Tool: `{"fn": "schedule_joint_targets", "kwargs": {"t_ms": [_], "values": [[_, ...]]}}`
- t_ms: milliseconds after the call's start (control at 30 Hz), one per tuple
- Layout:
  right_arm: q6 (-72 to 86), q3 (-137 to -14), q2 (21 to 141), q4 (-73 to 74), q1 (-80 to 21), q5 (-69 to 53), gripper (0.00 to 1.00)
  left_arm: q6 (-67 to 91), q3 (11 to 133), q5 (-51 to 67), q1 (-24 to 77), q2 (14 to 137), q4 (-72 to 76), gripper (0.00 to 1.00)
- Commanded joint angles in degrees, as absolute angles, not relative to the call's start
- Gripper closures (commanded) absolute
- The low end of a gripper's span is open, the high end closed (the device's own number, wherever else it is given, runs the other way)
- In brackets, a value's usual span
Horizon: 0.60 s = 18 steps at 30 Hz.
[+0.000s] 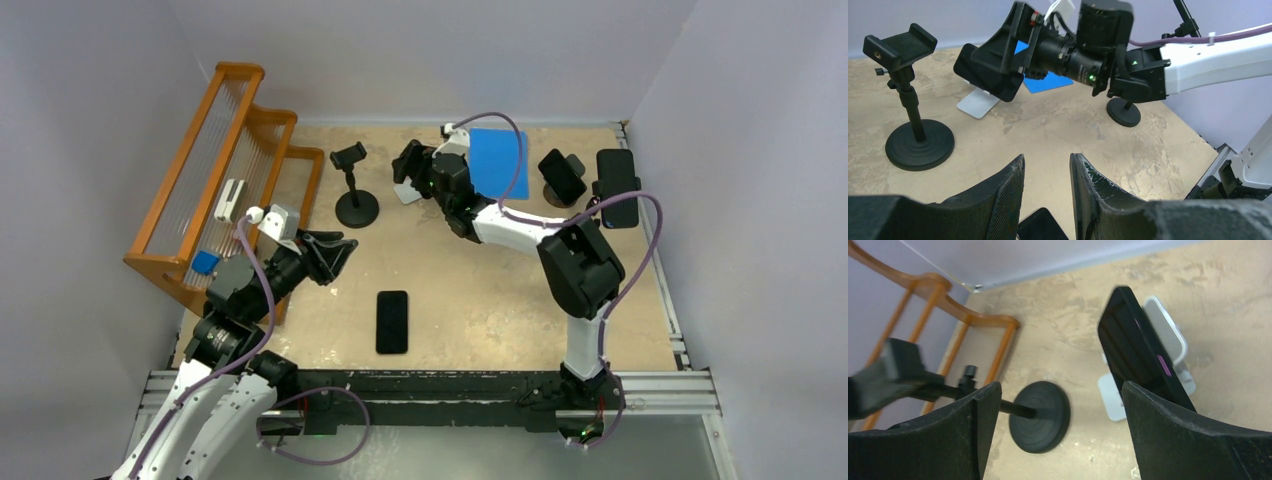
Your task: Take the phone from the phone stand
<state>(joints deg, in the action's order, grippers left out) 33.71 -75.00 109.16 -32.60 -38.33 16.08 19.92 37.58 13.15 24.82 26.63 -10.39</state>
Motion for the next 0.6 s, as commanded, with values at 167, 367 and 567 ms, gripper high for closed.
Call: {"fn": "schedule_joint_targets", "kwargs": {"t_ms": [167,367,567], "values": [[37.8,-73.6,108.6,-38.2,-37.8,24.2,0.07,20.3,37.9,15.0,24.9,26.8,-8.2,0.63],[36.0,-70.0,106.7,-41.3,-37.4,24.4,0.07,20.3,37.8,15.5,24.9,26.5,-7.9,0.63],[37.0,-68.9,106.9,-40.6,-35.4,23.6,0.07,20.3,37.8,15.5,24.9,26.8,-8.0,0.63]]}}
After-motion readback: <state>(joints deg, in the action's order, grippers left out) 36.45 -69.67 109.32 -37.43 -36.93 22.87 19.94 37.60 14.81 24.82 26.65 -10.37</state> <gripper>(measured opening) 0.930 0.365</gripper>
